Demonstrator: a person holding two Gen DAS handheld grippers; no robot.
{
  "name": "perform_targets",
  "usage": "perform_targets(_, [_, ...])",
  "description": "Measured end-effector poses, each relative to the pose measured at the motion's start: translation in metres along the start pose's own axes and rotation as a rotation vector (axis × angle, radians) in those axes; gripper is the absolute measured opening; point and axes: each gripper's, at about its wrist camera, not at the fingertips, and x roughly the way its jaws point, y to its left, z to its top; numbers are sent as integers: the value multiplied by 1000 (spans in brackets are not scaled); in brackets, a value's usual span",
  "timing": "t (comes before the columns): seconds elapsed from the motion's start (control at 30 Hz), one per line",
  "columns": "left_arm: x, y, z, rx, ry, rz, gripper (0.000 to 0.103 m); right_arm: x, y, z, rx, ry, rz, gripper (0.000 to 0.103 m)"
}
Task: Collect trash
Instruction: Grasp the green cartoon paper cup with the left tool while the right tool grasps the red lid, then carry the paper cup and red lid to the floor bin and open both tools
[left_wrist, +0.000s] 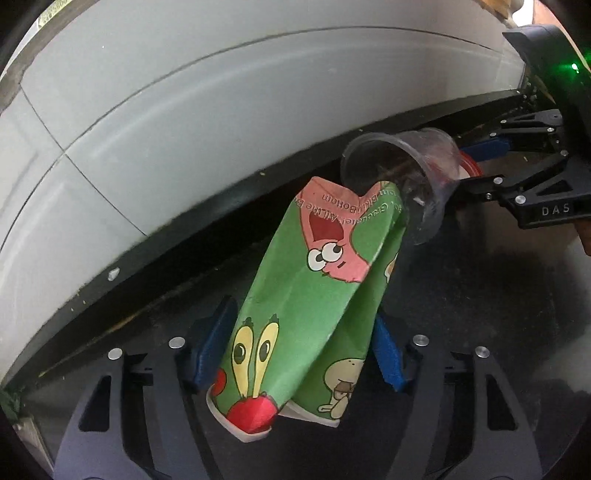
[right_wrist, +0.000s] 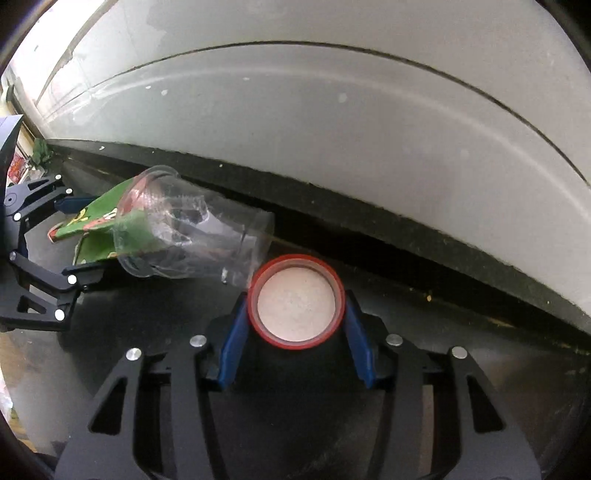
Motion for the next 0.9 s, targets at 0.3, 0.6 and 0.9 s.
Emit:
perform_targets(0.3, [-48, -25, -34, -68, -16, -13, 61, -45, 5, -30, 56, -14, -36, 49])
perform_targets(0.6, [-124, -55, -110, -197, -35, 9, 62, -109, 52, -98, 70, -53, -27, 49])
perform_targets(0.9, [-160, -84, -181, -265, -22, 24, 62, -142, 86, -164, 67, -43, -24, 49])
